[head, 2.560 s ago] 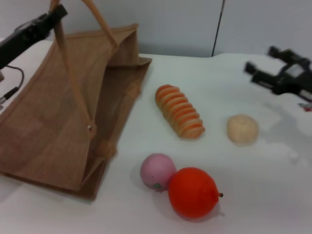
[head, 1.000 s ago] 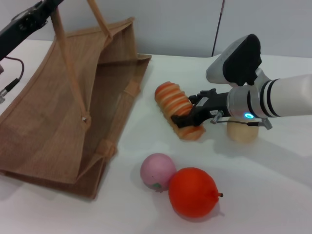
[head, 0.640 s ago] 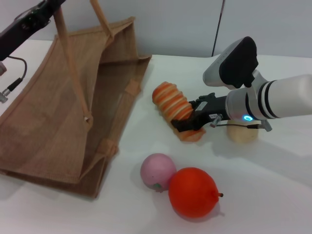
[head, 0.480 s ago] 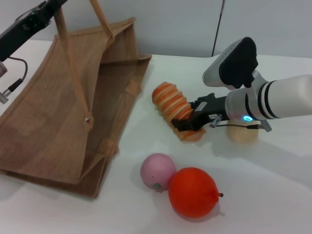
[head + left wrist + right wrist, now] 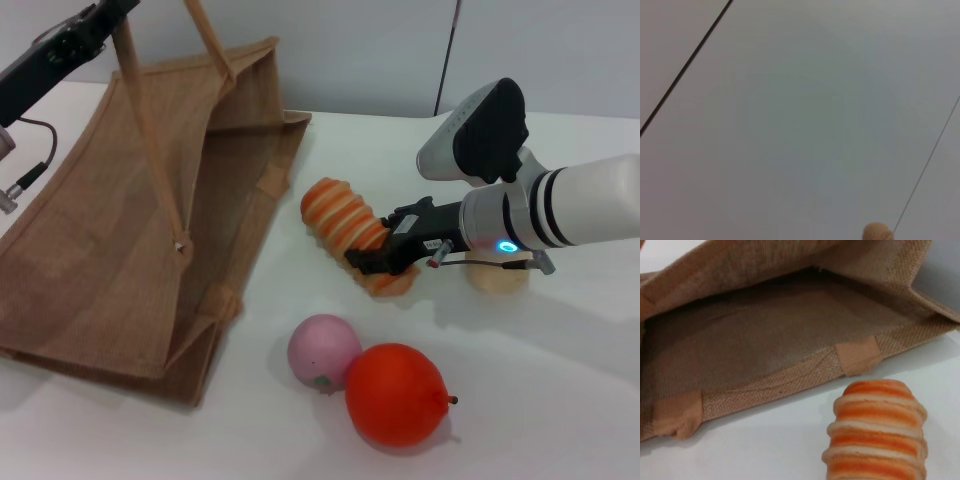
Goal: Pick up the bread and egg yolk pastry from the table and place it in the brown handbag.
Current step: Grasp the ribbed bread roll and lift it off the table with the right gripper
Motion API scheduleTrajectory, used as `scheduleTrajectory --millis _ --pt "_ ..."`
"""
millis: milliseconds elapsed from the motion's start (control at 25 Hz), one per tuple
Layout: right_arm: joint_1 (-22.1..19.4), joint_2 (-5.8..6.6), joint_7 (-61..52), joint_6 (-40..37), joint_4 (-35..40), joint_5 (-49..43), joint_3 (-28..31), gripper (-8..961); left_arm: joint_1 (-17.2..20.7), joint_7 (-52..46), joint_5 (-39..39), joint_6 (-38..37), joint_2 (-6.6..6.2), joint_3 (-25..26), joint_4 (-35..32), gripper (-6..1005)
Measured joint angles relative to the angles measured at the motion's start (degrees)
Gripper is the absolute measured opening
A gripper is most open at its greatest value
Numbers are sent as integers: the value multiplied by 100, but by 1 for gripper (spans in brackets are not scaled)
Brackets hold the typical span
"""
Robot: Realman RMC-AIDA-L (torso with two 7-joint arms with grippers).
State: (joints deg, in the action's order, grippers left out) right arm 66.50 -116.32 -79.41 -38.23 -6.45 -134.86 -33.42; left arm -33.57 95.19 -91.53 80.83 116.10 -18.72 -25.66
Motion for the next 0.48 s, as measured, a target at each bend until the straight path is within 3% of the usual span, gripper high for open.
scheduleTrajectory --millis 480 --pt "-301 18 23 -814 625 31 67 526 -8 -23 31 117 -7 -82 0 115"
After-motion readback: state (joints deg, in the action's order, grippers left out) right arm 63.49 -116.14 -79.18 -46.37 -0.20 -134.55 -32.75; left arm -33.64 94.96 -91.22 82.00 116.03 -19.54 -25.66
